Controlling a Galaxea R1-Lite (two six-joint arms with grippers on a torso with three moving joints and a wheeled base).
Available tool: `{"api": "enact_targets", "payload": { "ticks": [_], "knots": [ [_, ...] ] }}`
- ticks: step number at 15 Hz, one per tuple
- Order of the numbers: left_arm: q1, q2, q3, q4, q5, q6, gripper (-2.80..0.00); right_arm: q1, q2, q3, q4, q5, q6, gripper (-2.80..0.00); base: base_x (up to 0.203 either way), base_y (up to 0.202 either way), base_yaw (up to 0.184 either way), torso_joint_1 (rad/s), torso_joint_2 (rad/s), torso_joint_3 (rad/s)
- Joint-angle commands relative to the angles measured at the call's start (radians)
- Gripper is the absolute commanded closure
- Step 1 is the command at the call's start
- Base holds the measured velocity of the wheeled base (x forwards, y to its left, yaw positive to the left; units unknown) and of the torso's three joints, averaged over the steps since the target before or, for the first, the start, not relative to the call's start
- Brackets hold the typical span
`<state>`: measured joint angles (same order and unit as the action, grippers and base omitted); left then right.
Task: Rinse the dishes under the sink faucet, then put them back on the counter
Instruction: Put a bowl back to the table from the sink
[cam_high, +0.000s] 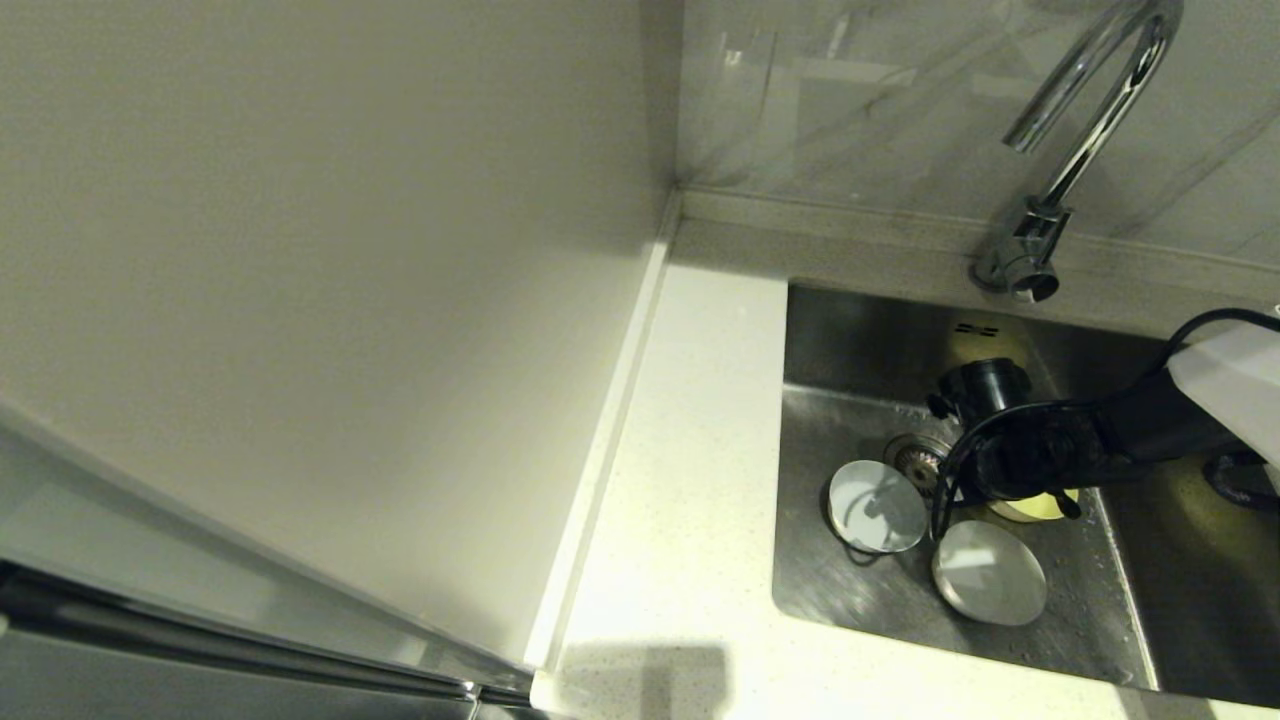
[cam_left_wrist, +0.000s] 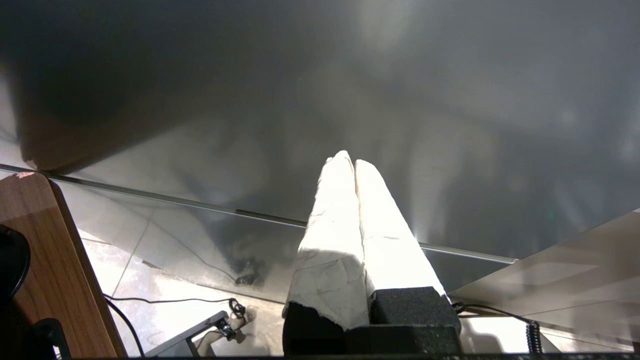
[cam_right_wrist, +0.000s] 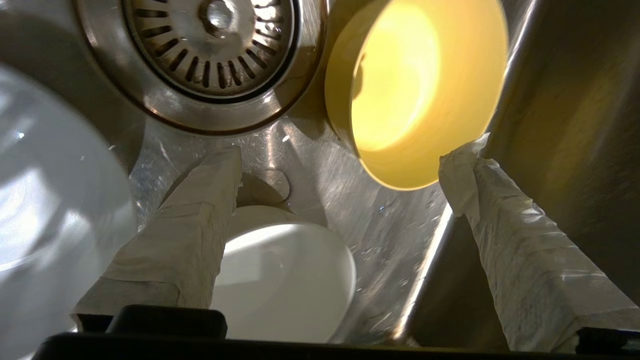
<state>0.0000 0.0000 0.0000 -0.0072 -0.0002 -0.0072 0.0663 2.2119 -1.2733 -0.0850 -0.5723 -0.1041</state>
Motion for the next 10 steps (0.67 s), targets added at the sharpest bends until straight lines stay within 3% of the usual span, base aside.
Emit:
{"api": "enact_targets", "payload": {
  "ticks": [1,10],
  "knots": [
    [0.0,0.0,0.003,0.0,0.0,0.0,0.0,-0.011,0.032,-0.044,0.033,-0.003,0.028,-2.8,0.0,0.0,0.0,0.0,0.0,0.0],
    [-0.001,0.0,0.003,0.0,0.0,0.0,0.0,-0.041,0.09,-0.1,0.031,-0.002,0.032,-2.8,0.0,0.0,0.0,0.0,0.0,0.0]
  ]
}}
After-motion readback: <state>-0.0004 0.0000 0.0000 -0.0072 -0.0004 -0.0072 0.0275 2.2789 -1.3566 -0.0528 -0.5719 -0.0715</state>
